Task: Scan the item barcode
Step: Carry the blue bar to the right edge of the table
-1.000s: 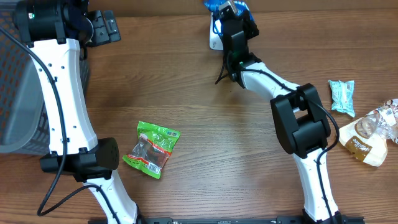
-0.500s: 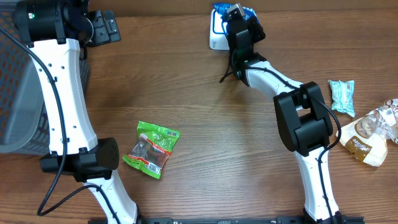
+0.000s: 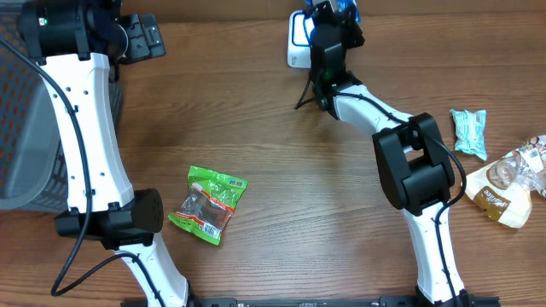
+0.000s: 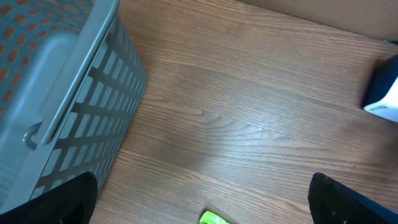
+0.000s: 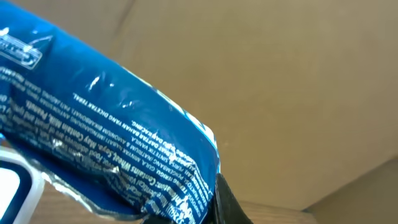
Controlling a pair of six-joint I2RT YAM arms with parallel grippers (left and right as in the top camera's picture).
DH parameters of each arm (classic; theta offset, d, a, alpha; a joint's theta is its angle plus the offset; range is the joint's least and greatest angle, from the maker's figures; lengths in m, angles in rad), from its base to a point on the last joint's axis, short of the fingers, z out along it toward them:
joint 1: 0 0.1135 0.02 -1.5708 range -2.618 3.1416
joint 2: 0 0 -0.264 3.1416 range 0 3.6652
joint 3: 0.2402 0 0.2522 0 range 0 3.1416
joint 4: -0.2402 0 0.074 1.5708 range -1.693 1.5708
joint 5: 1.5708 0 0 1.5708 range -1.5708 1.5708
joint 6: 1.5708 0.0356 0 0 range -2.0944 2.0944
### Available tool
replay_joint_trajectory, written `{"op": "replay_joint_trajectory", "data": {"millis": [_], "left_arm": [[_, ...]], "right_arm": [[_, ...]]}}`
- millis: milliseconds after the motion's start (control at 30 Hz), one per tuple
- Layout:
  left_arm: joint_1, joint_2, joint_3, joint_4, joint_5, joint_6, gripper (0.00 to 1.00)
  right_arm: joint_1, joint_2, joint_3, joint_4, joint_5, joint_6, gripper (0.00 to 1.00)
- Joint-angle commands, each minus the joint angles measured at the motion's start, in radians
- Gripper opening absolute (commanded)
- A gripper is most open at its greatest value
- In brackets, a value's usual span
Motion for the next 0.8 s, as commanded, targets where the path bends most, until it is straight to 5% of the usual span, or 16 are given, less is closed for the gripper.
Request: {"op": "replay_joint_trajectory", "data": {"millis": [0, 100, 233, 467, 633, 767], "left_arm": [[-0.007, -0.024, 0.010, 0.001, -0.002, 0.013, 1.00], [-0.007, -0.024, 0.010, 0.001, -0.002, 0.013, 1.00], [-0.007, -0.024, 0.010, 0.001, -0.002, 0.013, 1.00], [-0.007, -0.024, 0.010, 0.001, -0.002, 0.013, 1.00], [-0.007, -0.024, 0.010, 0.001, -0.002, 0.013, 1.00], [-0.007, -0.024, 0.010, 0.001, -0.002, 0.013, 1.00]], "right_arm": [[0.039, -0.167, 0.016, -0.056, 0.053, -0.010, 0.04], [0.053, -0.295, 0.016, -0.251, 0.054, 0.085, 0.04], [0.009, -0.492, 0.016, -0.674, 0.002, 0.413, 0.04], [-0.302, -0.692, 0.016, -1.362, -0.314, 0.836, 0.04], [-0.608, -0.645, -0.027, -1.588, -0.629, 0.881, 0.04], [-0.757, -0.587, -0.140, -1.562, -0.760, 0.881, 0.04]]}}
